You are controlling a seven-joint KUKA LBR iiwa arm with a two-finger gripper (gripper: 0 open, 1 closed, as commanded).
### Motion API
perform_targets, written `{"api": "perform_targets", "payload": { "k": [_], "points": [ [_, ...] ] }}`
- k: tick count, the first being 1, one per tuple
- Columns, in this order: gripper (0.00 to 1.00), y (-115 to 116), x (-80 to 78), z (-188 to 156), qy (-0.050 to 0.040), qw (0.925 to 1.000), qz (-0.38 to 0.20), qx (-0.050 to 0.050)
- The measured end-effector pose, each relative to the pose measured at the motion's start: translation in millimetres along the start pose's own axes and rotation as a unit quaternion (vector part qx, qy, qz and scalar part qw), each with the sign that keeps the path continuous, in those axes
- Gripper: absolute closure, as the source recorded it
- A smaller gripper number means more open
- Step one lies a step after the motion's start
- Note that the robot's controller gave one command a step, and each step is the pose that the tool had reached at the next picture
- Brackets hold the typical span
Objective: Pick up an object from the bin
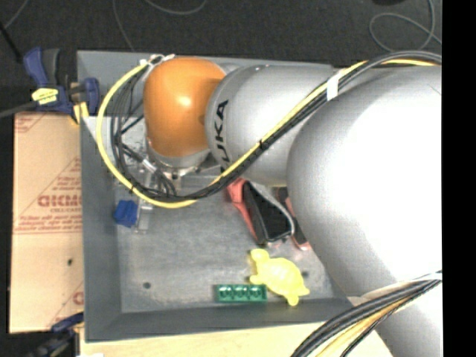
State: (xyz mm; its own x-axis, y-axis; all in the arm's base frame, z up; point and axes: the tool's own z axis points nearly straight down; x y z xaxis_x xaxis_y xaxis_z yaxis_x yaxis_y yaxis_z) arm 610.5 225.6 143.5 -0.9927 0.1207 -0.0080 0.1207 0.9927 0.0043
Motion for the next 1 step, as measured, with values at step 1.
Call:
{"api": "perform_targets", "payload": {
  "k": [1],
  "points": [
    [0.0,-6.0,10.8,7.9,0.0002,0.9998,0.02,0.001]
  ]
}}
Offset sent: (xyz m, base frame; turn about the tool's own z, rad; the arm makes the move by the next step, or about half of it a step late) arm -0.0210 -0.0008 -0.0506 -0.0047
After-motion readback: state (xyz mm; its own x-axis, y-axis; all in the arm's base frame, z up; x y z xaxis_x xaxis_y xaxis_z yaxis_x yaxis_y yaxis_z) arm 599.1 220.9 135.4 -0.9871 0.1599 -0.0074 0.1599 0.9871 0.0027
